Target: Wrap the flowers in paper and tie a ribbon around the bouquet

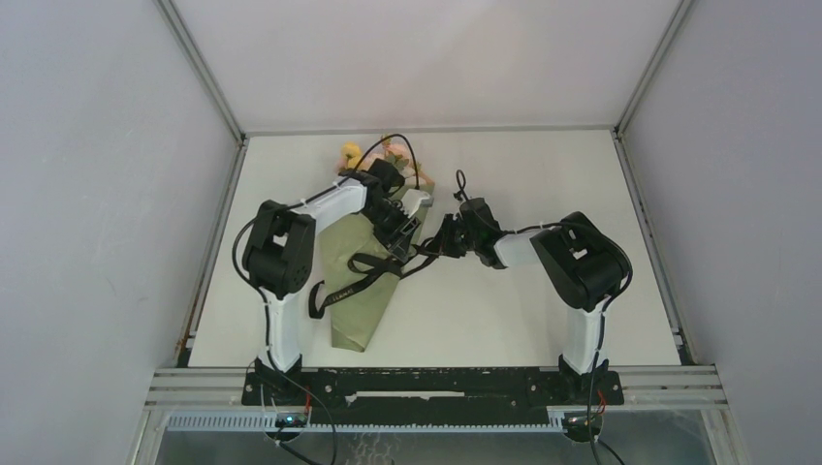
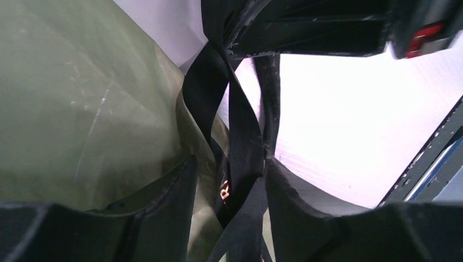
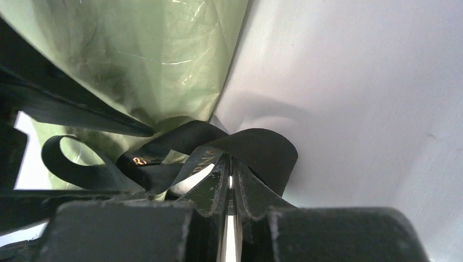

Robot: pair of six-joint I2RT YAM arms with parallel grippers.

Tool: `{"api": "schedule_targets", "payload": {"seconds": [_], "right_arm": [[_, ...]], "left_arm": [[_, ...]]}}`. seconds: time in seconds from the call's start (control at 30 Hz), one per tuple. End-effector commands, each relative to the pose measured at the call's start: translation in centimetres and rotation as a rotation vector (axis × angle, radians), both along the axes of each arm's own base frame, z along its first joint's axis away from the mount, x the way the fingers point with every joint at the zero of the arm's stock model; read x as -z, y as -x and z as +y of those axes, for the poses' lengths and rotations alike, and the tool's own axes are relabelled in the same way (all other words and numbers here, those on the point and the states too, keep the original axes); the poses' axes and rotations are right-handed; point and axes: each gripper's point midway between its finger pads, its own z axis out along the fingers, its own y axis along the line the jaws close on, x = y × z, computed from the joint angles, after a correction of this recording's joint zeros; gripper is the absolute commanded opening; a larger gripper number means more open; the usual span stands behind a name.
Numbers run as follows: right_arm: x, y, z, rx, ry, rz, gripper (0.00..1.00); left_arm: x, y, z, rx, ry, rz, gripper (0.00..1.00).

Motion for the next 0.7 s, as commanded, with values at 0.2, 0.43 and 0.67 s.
{"api": "schedule_targets", "payload": {"seconds": [0.2,0.43,0.67], "right_arm": [[0.1,-0.1,0.0,0.009,-0.022,0.025,0.10],[-0.8,-0.2,0.6,0.013,-0.081,0.043,0.09],[-2.4,-0.3,1.6,0.010,-0.177,0.065,0.09]], "left_arm": [[-4.0,-0.9,-1.8,0.175,0.057,-0.191,0.74],[-2.3,-1.0,-2.6,0.214,0.018,-0.230,0.80],[-1.0,-1.9,-2.8,0.170,-0.059,-0.260,0.74]]}}
